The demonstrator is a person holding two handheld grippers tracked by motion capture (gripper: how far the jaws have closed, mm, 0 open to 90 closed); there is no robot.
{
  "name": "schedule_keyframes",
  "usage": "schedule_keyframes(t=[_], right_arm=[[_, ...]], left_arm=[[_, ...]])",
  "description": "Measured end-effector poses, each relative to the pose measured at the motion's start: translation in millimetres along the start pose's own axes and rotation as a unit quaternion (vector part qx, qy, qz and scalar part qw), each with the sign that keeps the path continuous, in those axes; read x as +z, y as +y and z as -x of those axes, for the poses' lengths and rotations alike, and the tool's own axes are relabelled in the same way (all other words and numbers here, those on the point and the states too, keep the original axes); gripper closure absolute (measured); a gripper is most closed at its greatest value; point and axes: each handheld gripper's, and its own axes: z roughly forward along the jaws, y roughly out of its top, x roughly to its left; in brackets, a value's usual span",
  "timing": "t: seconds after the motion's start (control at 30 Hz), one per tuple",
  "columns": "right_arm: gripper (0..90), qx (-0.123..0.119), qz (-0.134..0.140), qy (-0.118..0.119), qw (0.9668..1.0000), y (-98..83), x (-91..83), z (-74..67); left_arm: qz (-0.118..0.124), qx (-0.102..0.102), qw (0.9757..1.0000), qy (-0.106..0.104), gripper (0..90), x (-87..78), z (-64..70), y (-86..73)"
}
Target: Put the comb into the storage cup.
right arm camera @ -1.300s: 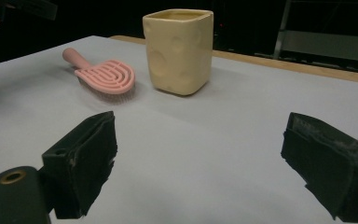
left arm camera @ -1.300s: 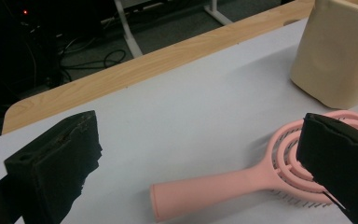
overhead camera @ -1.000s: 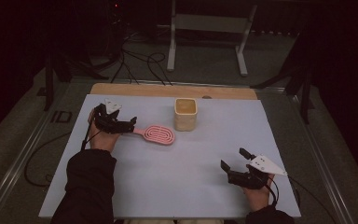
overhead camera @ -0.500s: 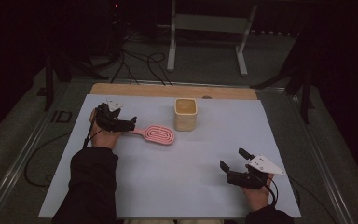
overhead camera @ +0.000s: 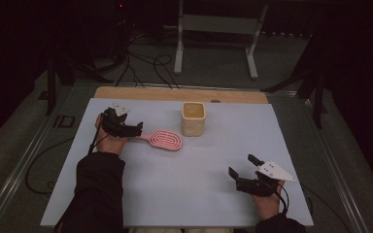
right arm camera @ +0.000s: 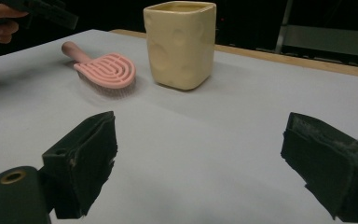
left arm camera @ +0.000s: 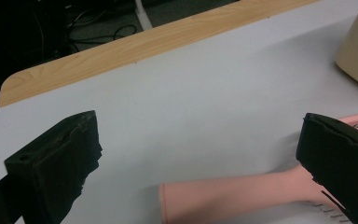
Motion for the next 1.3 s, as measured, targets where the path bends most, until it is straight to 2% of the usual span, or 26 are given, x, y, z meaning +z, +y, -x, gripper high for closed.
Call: schedule_keyframes(t=[0.6, 0.9, 1.3], right_arm=[[10.2, 0.001, -0.001, 0.003, 1.0000, -0.3, 0.5, 0.1], [10.2, 0.001, -0.001, 0.004, 1.0000, -0.2, 0.5, 0.0], [10.2, 0.001, -0.001, 0.005, 1.0000, -0.3, 0.6, 0.0]], left_arm=[[-0.026, -0.002, 0.9996, 0.006, 1.7, 9.8, 0.0, -2.3], [-0.042, -0.010, 0.9991, -0.005, 4.1, 14.3, 3.5, -4.1], [-0.058, -0.002, 0.9982, -0.011, 6.5, 19.4, 7.5, -6.9]])
